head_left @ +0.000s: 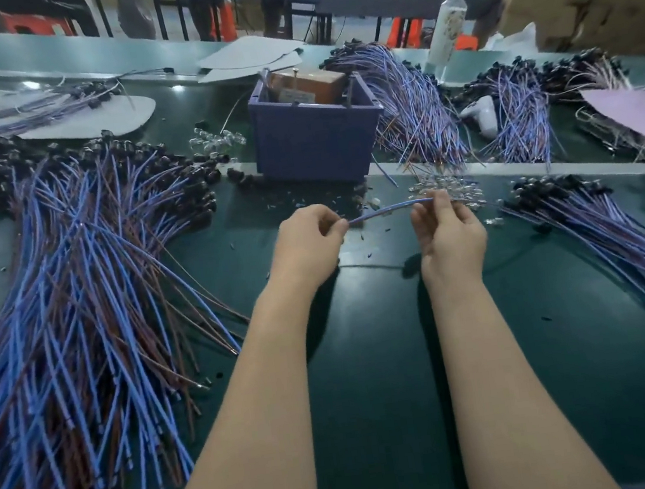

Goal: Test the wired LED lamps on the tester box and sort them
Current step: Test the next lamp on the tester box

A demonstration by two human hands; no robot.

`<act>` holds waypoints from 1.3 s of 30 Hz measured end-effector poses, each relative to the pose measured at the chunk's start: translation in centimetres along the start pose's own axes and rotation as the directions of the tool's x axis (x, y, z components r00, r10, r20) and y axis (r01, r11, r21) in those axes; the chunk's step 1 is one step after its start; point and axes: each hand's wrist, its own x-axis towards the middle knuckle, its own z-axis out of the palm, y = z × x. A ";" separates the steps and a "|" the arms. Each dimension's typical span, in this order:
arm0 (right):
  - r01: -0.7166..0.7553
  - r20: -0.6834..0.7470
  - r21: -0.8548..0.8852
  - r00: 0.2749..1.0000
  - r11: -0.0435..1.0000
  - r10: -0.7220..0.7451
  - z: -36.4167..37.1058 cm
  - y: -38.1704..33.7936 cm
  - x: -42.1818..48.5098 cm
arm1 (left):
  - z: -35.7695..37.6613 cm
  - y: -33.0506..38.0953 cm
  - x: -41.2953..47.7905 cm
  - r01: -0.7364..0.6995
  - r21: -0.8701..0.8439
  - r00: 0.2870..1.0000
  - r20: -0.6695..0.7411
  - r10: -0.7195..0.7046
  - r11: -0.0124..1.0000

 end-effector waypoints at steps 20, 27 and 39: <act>0.090 -0.141 0.095 0.987 0.991 -0.076 -0.5 -0.2 0.7 | -0.6 0.3 -0.3 0.073 -0.300 0.910 -0.370 -0.186 0.951; 0.106 -0.150 0.089 0.984 0.990 -0.091 -0.4 0.0 0.7 | -0.2 0.4 -0.3 0.074 -0.335 0.894 -0.396 -0.212 0.939; 0.117 -0.154 0.044 0.982 0.992 -0.109 -0.3 0.1 0.7 | 0.1 0.6 -0.5 0.059 -0.230 0.867 -0.470 -0.164 0.971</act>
